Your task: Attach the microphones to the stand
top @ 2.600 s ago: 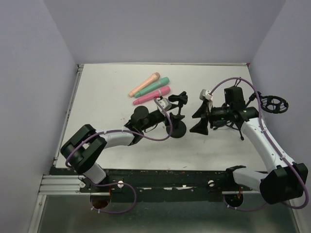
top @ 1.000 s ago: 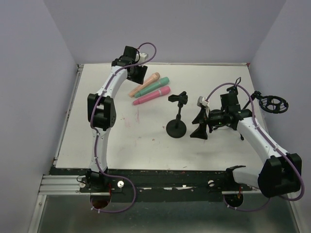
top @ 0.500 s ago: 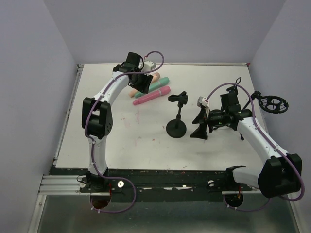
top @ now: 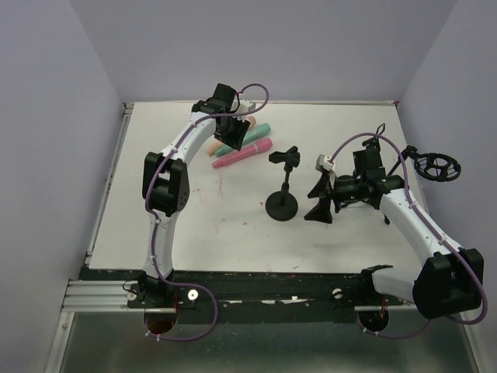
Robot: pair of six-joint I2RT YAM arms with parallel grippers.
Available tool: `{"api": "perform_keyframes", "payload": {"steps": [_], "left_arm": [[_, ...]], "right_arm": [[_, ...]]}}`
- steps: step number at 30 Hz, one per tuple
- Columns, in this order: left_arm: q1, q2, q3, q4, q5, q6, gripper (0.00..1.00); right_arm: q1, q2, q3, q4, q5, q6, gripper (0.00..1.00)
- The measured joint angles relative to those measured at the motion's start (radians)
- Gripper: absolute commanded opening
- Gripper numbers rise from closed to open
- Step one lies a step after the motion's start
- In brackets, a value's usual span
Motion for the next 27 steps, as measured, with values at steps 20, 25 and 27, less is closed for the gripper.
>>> {"api": "perform_keyframes", "payload": {"steps": [20,25,27], "left_arm": [[-0.028,0.103,0.044,-0.061,-0.105,-0.054,0.56],[-0.028,0.106,0.055,-0.068,-0.124,-0.057,0.57],[-0.027,0.106,0.061,-0.069,-0.132,-0.057,0.57]], "right_arm": [[0.000,-0.005,0.000,-0.001,0.000,0.000,0.92],[0.000,-0.006,0.000,-0.001,0.000,0.000,0.92],[0.000,-0.007,0.000,-0.001,0.000,0.000,0.92]]}}
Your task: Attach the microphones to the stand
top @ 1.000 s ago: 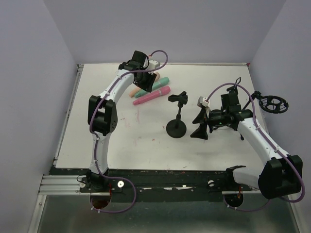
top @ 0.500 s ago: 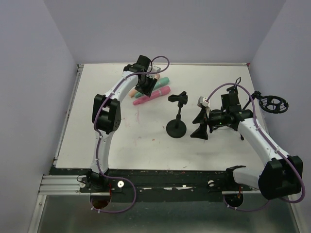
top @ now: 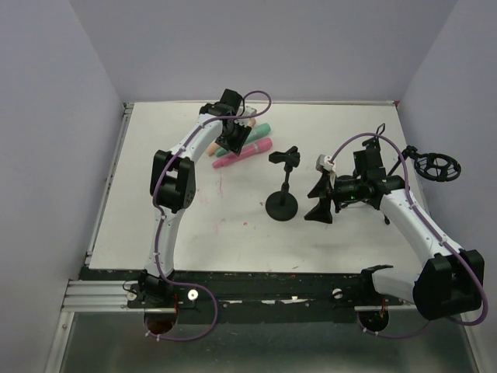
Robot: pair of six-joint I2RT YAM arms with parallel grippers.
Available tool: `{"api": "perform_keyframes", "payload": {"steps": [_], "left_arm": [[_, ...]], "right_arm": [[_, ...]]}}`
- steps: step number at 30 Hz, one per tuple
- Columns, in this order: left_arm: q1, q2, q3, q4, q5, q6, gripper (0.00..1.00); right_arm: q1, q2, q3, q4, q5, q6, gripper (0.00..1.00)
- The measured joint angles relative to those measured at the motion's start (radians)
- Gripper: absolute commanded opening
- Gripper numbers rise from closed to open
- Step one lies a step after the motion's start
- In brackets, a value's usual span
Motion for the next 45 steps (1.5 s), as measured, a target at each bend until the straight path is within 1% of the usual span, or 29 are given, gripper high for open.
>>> {"api": "perform_keyframes", "payload": {"steps": [9,11,13,16,18,21,23,26,27,29,31,32,33,34,35,36,37,38,43,45], "left_arm": [[-0.001,-0.001,0.002,-0.002,-0.008,-0.007,0.57],[-0.001,-0.021,-0.029,0.013,-0.008,-0.012,0.58],[-0.001,-0.079,-0.098,0.026,-0.008,-0.019,0.58],[-0.001,-0.207,-0.222,0.071,-0.007,-0.039,0.59],[0.001,-0.331,-0.329,0.114,-0.005,-0.055,0.60],[0.007,-0.515,-0.476,0.198,0.002,-0.086,0.62],[0.013,-0.627,-0.566,0.256,0.009,-0.103,0.64],[0.024,-0.764,-0.695,0.338,0.020,-0.132,0.68],[0.034,-0.827,-0.759,0.370,0.023,-0.139,0.72],[0.060,-0.925,-0.861,0.425,0.047,-0.166,0.74],[0.082,-0.993,-0.933,0.462,0.077,-0.201,0.82],[0.099,-1.035,-0.976,0.486,0.095,-0.214,0.86],[0.113,-1.076,-1.014,0.505,0.114,-0.232,0.86],[0.126,-1.114,-1.048,0.521,0.129,-0.249,0.90],[0.140,-1.162,-1.085,0.539,0.146,-0.268,0.91],[0.147,-1.182,-1.103,0.547,0.155,-0.279,0.94],[0.161,-1.240,-1.138,0.560,0.172,-0.293,0.97],[0.168,-1.265,-1.151,0.565,0.177,-0.301,0.98],[0.207,-1.432,-1.248,0.595,0.196,-0.338,0.99],[0.218,-1.492,-1.289,0.605,0.195,-0.349,0.98]], "right_arm": [[0.000,-0.007,0.000,0.000,0.000,0.000,0.92],[0.000,-0.011,0.000,0.000,0.000,0.000,0.92],[0.000,-0.016,0.000,-0.002,0.001,-0.001,0.92],[-0.002,-0.023,0.003,-0.024,0.001,-0.018,0.92],[-0.003,-0.024,0.021,-0.059,0.000,-0.039,0.92],[-0.003,-0.024,0.083,-0.141,0.000,-0.087,0.92],[-0.003,-0.024,0.136,-0.196,0.000,-0.118,0.92],[-0.003,-0.023,0.209,-0.271,0.001,-0.158,0.92],[-0.003,-0.021,0.233,-0.295,0.001,-0.167,0.92],[-0.003,-0.008,0.286,-0.339,0.006,-0.176,0.92],[-0.003,0.020,0.354,-0.367,0.019,-0.171,0.91],[-0.003,0.038,0.391,-0.369,0.028,-0.156,0.91],[-0.003,0.056,0.428,-0.369,0.040,-0.136,0.91],[-0.003,0.076,0.467,-0.367,0.051,-0.110,0.92],[-0.003,0.096,0.507,-0.367,0.062,-0.084,0.91],[-0.003,0.116,0.551,-0.365,0.073,-0.058,0.91],[-0.003,0.135,0.592,-0.364,0.080,-0.034,0.91],[-0.003,0.153,0.635,-0.365,0.086,-0.012,0.91],[-0.003,0.219,0.842,-0.356,0.093,0.110,0.91],[-0.003,0.236,0.893,-0.332,0.093,0.176,0.90]]}}
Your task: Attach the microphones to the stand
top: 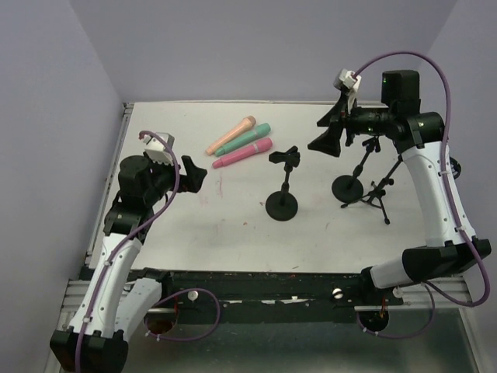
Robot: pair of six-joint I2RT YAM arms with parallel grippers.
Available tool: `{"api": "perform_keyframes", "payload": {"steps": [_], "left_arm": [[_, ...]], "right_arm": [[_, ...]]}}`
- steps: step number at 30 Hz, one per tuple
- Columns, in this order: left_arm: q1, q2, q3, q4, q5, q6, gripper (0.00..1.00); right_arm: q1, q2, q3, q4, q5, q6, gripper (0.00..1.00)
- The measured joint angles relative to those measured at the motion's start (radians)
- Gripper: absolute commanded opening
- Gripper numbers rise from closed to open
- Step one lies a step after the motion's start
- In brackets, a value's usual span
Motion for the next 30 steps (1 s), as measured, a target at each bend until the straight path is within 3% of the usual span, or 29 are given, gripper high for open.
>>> {"api": "perform_keyframes", "payload": {"steps": [6,13,19,30], "left_arm": [[0.006,-0.125,-0.105,0.012,-0.002,-0.034,0.98],[0.006,-0.246,-0.185,0.010,-0.036,-0.058,0.98],[0.007,-0.303,-0.214,-0.001,-0.064,-0.045,0.98],[0.007,-0.301,-0.259,-0.001,-0.072,0.004,0.98]], "right_arm": [[0.002,0.143,0.175,0.178,0.075,0.299,0.89],[0.035,0.453,0.395,0.249,0.314,0.490,0.89],[0.108,0.602,0.401,0.279,0.478,0.544,0.91],[0.158,0.811,0.447,0.325,0.495,0.480,0.85]]}}
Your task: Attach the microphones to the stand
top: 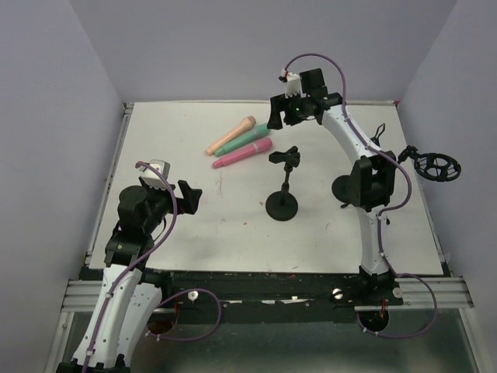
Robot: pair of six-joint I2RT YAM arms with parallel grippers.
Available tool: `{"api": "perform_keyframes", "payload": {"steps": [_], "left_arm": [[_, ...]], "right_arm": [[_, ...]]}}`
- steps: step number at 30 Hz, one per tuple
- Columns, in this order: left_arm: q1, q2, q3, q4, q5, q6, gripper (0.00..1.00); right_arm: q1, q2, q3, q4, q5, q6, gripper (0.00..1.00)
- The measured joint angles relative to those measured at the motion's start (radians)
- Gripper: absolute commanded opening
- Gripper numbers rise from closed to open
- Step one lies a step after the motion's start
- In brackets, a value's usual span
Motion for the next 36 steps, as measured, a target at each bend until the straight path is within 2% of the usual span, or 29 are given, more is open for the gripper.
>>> {"api": "perform_keyframes", "payload": {"steps": [7,13,16,36], "left_arm": [[0.000,0.001,-0.002,0.006,0.000,0.016,0.98],[0.000,0.001,-0.002,0.012,0.000,0.022,0.98],[0.000,0.002,-0.002,0.016,0.000,0.022,0.98],[0.002,0.031,-0.002,0.022,0.005,0.025,0.99]], "right_arm": [[0.038,0.101,0.028,0.005,0.035,-0.027,0.79],[0.071,0.167,0.083,0.025,0.065,-0.035,0.60],[0.079,0.192,0.095,0.035,0.084,-0.042,0.55],[0.092,0.281,0.133,0.082,0.159,-0.046,0.53]]}}
